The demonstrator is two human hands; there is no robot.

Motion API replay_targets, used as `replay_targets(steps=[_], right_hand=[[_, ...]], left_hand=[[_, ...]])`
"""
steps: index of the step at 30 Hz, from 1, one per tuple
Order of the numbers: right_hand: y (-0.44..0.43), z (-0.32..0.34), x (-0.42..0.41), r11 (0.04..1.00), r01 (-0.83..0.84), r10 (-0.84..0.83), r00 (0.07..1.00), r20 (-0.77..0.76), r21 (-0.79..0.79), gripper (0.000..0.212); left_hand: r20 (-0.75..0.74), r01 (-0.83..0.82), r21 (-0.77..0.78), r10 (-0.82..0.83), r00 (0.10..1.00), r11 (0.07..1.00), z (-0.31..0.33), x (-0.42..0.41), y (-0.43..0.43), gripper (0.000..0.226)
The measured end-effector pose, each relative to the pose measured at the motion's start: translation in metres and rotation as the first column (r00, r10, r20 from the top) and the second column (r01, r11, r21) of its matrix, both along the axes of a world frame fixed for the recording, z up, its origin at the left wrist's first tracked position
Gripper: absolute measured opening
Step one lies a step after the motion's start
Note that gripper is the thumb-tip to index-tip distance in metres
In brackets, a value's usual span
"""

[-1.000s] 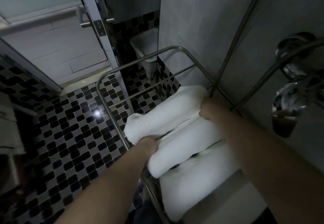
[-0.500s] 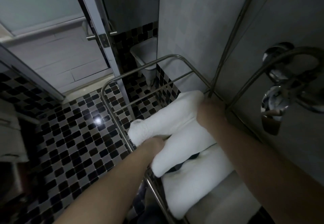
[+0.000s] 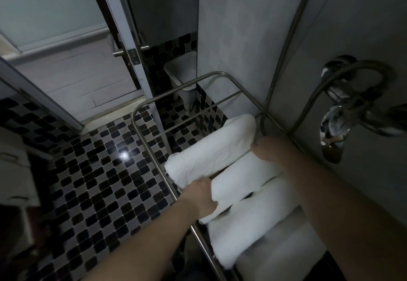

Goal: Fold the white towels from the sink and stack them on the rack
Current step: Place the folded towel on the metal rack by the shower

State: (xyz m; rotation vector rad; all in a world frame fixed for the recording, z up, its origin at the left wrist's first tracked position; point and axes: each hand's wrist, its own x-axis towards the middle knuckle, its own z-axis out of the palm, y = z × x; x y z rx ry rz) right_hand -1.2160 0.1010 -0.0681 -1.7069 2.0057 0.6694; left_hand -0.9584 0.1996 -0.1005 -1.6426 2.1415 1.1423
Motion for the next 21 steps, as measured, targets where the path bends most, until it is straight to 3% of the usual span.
replay_targets(steps=[3, 5, 7, 10, 12, 15, 21], right_hand=[[-0.001, 0.0, 0.007, 0.998, 0.055, -0.056, 0.998, 0.018, 0.025, 0.066], [0.0, -0.002, 0.015, 0.998, 0.031, -0.029, 0.999, 0.027, -0.052, 0.059], [0.001, -0.001, 0.023, 0.977, -0.019, 0.027, 0.999, 0.036, -0.21, 0.048], [0.0, 0.01, 0.041, 0.858, -0.003, 0.079, 0.989, 0.127, -0.514, 0.027], [-0.001, 0.015, 0.056, 0.8, -0.014, 0.143, 0.975, 0.168, -0.6, 0.029], [-0.005, 0.026, 0.084, 0.815, -0.073, 0.212, 0.961, 0.179, -0.575, 0.039], [-0.022, 0.036, 0.138, 0.87, -0.087, 0.231, 0.942, 0.244, -0.485, 0.04]], left_hand=[[0.025, 0.036, -0.02, -0.035, 0.999, 0.999, 0.005, 0.004, 0.003, 0.071], [0.058, 0.121, -0.152, -0.114, 0.992, 0.981, 0.015, 0.009, 0.0, 0.078], [-0.001, 0.14, -0.277, -0.146, 0.989, 0.951, 0.024, 0.015, -0.005, 0.074], [-0.118, 0.023, -0.372, -0.072, 0.99, 0.928, 0.038, 0.03, -0.015, 0.059], [-0.14, -0.032, -0.398, -0.026, 0.99, 0.917, 0.044, 0.039, -0.022, 0.057], [-0.16, -0.056, -0.42, -0.013, 0.987, 0.906, 0.051, 0.054, -0.034, 0.054], [-0.189, -0.186, -0.474, 0.107, 0.976, 0.861, 0.054, 0.095, -0.058, 0.048]])
